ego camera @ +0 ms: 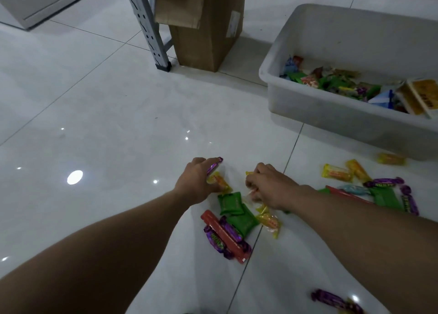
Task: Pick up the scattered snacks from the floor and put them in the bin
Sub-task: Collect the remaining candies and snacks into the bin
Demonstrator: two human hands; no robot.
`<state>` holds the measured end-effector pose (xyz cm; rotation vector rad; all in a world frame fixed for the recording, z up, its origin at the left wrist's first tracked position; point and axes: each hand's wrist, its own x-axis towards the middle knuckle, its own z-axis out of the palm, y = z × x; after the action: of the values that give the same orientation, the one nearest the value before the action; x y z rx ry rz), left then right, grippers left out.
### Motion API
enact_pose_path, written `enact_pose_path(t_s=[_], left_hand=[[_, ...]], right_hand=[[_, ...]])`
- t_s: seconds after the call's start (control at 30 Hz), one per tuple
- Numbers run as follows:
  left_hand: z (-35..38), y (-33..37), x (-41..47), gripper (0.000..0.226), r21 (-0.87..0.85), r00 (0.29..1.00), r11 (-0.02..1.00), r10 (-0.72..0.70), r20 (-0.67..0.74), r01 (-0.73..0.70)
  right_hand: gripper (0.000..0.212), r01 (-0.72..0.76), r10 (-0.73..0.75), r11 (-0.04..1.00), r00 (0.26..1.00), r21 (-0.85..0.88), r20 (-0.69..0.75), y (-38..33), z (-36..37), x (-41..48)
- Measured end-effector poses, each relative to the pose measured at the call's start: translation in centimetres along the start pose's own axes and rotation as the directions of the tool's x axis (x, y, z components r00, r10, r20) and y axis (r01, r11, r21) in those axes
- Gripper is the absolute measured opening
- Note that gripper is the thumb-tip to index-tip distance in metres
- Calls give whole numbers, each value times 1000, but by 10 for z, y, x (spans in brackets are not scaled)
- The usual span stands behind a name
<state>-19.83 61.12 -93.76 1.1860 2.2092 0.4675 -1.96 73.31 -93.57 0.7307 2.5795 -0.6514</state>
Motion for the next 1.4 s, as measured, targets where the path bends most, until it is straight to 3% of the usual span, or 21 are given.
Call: enact_pose_path(t_s=[0.13,0.33,0.57,0.77,0.97,1.13,1.27,1.4], left_hand=[[0,0,3,80,63,1000,998,6,6,-6],[5,1,7,68,152,999,987,39,21,-42],[8,3,10,63,189,997,979,75,-6,-73],[9,5,11,71,167,996,984,71,-48,-62],[10,5,10,55,154,993,982,117,-22,-113],[8,1,11,64,164,994,981,105,8,-105],[5,1,14,57,169,998,984,58,29,-62],[4,2,16,49,142,999,990,-8,53,0]], right_hand=[[14,77,-75,983,997,-164,17,-2,-2,0],[24,4,-13,968,999,-251,-34,-3,-2,1],[32,-196,173,975,965,-101,-199,15,3,-1],[19,-136,134,991,961,6,-241,18,7,3],[19,-75,57,996,958,-55,-281,18,10,3],[21,-80,63,996,958,-49,-281,16,4,-1],[12,-87,92,996,957,30,-275,14,5,-1],[26,-108,143,985,946,136,-290,8,0,-6]])
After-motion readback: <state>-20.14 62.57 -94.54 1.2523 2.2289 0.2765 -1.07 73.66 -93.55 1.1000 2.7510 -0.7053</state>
